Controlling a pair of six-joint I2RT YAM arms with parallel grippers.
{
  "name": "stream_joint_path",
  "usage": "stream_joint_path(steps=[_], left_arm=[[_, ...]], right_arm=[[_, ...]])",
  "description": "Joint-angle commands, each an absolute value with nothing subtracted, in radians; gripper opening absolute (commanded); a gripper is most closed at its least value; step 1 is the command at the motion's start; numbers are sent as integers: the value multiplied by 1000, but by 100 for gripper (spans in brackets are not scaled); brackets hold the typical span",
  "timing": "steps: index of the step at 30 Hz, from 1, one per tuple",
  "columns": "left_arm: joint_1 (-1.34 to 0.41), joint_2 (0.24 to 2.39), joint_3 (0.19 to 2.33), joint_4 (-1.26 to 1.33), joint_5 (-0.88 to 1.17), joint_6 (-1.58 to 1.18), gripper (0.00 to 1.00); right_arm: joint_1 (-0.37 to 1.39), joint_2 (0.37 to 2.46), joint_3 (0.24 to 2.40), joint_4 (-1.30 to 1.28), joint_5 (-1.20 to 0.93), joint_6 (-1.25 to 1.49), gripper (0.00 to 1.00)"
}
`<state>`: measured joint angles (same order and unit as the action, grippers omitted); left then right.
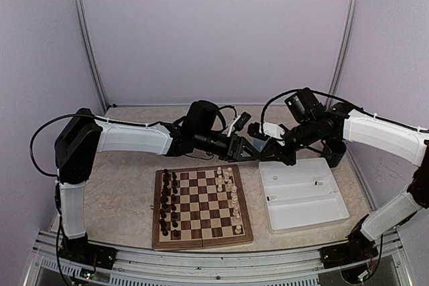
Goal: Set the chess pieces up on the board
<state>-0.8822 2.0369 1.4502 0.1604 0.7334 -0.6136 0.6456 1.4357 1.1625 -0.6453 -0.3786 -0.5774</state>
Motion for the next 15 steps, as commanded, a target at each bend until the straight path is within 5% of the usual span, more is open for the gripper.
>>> stream_joint_path(steps=[1,7,15], left_arm=[[-869,2053,1468,233,768,-656,33],[-867,2061,1469,248,789,-668,17],[-865,2065,1470,248,799,-676,14]], right_arm=[[658,1438,1183,-669,-392,-593,3],[661,1438,1186,-665,-383,-592,5],[660,1442,1201,-657,-361,-584,5]])
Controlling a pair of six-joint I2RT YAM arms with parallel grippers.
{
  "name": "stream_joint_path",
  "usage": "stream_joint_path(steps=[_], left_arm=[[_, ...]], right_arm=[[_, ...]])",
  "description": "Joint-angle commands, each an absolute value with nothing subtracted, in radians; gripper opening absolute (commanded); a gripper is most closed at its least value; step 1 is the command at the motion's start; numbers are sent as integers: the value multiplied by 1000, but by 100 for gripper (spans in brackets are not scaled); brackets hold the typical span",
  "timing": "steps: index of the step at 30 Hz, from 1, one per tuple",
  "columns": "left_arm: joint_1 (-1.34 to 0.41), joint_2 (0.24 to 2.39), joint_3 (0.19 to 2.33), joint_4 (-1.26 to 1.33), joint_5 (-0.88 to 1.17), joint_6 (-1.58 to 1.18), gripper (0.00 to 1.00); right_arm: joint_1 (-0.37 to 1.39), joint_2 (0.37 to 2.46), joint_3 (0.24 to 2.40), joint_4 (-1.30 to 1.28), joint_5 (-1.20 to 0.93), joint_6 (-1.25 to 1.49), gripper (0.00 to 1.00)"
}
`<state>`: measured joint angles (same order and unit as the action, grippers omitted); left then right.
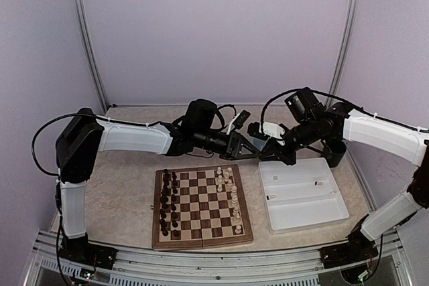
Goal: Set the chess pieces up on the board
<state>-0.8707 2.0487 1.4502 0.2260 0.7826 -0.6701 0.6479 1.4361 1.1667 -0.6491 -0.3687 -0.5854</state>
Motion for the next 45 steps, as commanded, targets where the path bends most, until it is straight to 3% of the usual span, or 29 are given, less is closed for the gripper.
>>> stream_joint_path(steps=[1,9,16,23,26,31,35,40,45], left_arm=[[-864,2065,1471,247,799,-676,14],[-862,2062,1472,245,798,-677,17],[-862,2055,1467,250,804,-677,13],[-840,1984,1391,371,708,-706,12],[-829,1944,1357,436,636,-707,12],[-839,1885,1286,587,483,-680,12],[-855,1870,1301,606,421,-621,13],[-866,1894,1352,575,430,-597,13],[-881,1918,1376,569,442,-596,13]], right_arm=[[661,1442,1202,-657,-361,-584,6],[661,1455,1213,-659,-364,-575,8],[661,1466,1234,-641,-341,-553,11],[575,1445,1293,-667,-478,-503,48],[449,1449,1338,-667,-701,-401,54],[246,1550,1329,-559,-1171,-89,52],[227,1605,1259,-426,-1385,94,50],[236,1621,1161,-123,-1490,384,52],[266,1636,1175,-102,-1487,399,51]])
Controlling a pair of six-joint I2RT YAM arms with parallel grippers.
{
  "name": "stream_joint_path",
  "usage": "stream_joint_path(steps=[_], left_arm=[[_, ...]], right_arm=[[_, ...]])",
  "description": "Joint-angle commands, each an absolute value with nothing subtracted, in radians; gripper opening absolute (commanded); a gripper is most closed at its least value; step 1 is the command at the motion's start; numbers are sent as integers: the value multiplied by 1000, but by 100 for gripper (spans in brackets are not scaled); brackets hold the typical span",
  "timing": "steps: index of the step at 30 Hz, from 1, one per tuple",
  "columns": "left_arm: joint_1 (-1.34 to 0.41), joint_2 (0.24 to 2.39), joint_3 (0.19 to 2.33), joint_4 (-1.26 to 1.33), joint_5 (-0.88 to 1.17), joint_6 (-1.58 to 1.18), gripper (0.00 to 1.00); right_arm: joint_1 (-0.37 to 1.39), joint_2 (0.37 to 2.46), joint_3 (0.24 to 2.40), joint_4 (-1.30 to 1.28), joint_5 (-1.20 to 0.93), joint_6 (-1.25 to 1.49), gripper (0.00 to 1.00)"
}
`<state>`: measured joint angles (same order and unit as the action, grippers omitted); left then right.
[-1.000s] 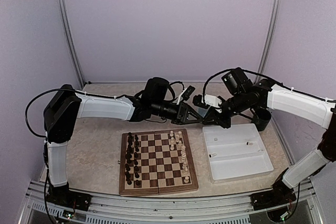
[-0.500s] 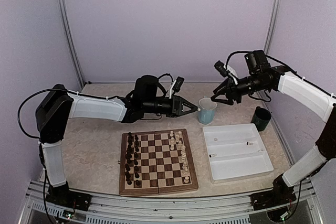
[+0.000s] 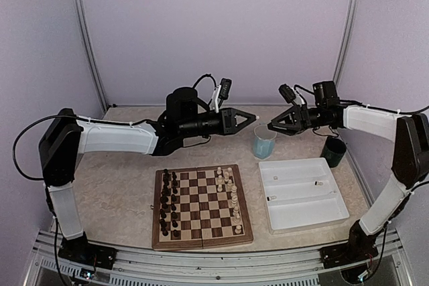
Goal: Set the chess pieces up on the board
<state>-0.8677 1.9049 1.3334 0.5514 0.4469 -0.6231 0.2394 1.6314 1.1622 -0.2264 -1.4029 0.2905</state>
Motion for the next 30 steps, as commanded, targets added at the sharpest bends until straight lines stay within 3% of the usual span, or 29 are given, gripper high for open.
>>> stream_joint_path(steps=[1,30], left_arm=[[-884,1920,1378,568,444,-596,13],[-900,1976,1439,531,491,-604,13]], right_arm=[[269,1640,1179,-102,-1483,398,51],[313,1713,1229,-12,-1512,472,27]])
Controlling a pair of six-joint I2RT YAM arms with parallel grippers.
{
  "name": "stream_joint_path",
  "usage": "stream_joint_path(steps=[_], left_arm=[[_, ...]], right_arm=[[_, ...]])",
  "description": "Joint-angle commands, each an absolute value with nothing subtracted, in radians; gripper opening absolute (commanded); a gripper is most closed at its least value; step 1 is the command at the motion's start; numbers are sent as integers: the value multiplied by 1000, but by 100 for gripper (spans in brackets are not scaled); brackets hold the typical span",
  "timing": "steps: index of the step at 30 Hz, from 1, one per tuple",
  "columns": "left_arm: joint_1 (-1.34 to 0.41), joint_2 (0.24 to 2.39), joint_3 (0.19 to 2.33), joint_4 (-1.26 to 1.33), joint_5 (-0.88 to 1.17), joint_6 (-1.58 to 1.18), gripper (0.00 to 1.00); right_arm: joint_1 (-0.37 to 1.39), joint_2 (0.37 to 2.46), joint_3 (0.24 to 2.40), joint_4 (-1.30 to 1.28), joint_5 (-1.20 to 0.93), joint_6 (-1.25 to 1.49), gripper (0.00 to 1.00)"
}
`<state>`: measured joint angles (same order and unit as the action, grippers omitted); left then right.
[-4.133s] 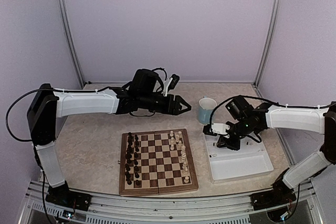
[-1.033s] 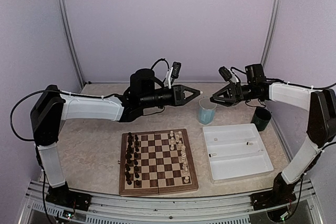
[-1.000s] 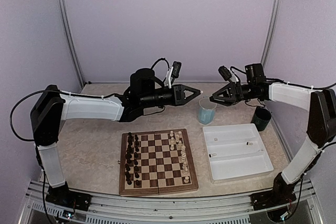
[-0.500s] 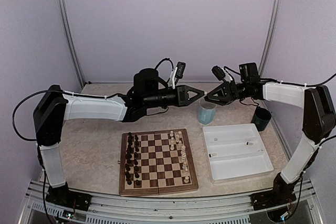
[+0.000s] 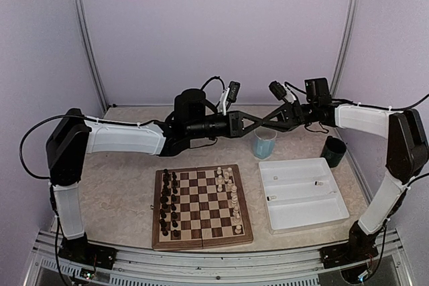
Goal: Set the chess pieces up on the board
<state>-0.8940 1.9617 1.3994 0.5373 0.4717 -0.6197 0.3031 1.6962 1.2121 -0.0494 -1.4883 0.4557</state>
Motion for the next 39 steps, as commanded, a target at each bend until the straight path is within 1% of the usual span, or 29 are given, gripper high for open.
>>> stream_joint_path(steps=[1,4,8,9,11,13,15,16,18,22,27,31,34,36,39], left_arm=[[-900,1977,1440,529,489,-603,13],[-900,1979,1443,523,486,-603,13],[-899,1980,1441,517,468,-604,13],[-899,1980,1442,513,461,-605,15],[-898,1982,1444,496,443,-607,21],[-895,1976,1437,473,418,-600,28],[-891,1947,1410,458,388,-566,38],[-889,1924,1395,442,369,-540,43],[-880,1862,1371,382,318,-475,51],[-853,1728,1343,227,222,-333,59],[-773,1563,1309,82,111,-202,68],[-708,1481,1302,13,9,-124,71],[-680,1431,1240,41,-91,-67,72],[-657,1395,1184,86,-101,-51,72],[-611,1337,1126,118,-82,-60,72]], right_arm=[[314,1713,1228,-10,-1513,473,25],[316,1713,1225,-5,-1515,477,19],[319,1704,1217,-4,-1513,478,14],[320,1700,1216,-5,-1509,474,11],[319,1692,1223,-19,-1490,442,8],[319,1693,1266,-141,-1445,325,6],[321,1699,1352,-355,-1362,163,5],[322,1700,1389,-431,-1308,84,5],[336,1698,1452,-552,-1178,-53,4],[415,1685,1524,-664,-920,-214,3],[583,1706,1592,-763,-625,-395,4],[701,1769,1665,-828,-447,-483,4],[777,1825,1711,-869,-321,-537,3],[816,1867,1735,-894,-265,-565,3],[863,1932,1784,-953,-235,-593,3]])
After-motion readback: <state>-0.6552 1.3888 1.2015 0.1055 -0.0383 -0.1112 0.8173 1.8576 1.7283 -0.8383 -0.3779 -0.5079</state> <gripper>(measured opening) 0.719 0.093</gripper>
